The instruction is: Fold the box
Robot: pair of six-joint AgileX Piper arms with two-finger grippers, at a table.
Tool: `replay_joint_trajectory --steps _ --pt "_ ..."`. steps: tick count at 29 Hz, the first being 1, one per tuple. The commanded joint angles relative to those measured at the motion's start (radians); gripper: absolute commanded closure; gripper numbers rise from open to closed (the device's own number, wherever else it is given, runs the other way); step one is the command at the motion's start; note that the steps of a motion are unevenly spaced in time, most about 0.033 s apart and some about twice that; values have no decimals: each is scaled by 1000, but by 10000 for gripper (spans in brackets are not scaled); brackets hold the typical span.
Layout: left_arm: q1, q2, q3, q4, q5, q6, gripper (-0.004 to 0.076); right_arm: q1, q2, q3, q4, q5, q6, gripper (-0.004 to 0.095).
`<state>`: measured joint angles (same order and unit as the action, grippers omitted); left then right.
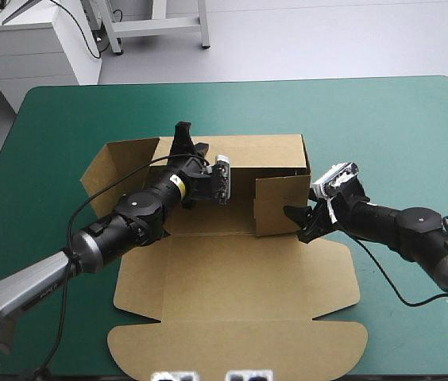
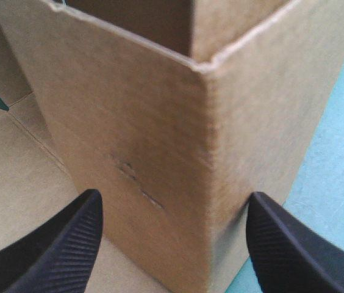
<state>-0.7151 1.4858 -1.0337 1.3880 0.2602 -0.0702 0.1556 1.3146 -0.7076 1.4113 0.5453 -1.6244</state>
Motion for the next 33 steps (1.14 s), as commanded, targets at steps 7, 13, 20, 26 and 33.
replay_joint_trajectory --steps 7,13,20,26,33 --pt "-11 -29 -18 -8 -39 -10 732 70 -23 -58 54 -165 -29 272" --pt "-21 -29 -18 -10 -61 -39 732 196 -8 -81 54 -404 -24 272" --pt "-38 -30 -18 -10 -53 -64 732 228 73 -100 56 -421 57 299" --pt "-38 -30 -18 -10 -48 -67 732 228 83 -100 50 -420 75 716" --pt "-38 -30 -18 -10 -61 -67 709 228 74 -100 34 -406 71 924"
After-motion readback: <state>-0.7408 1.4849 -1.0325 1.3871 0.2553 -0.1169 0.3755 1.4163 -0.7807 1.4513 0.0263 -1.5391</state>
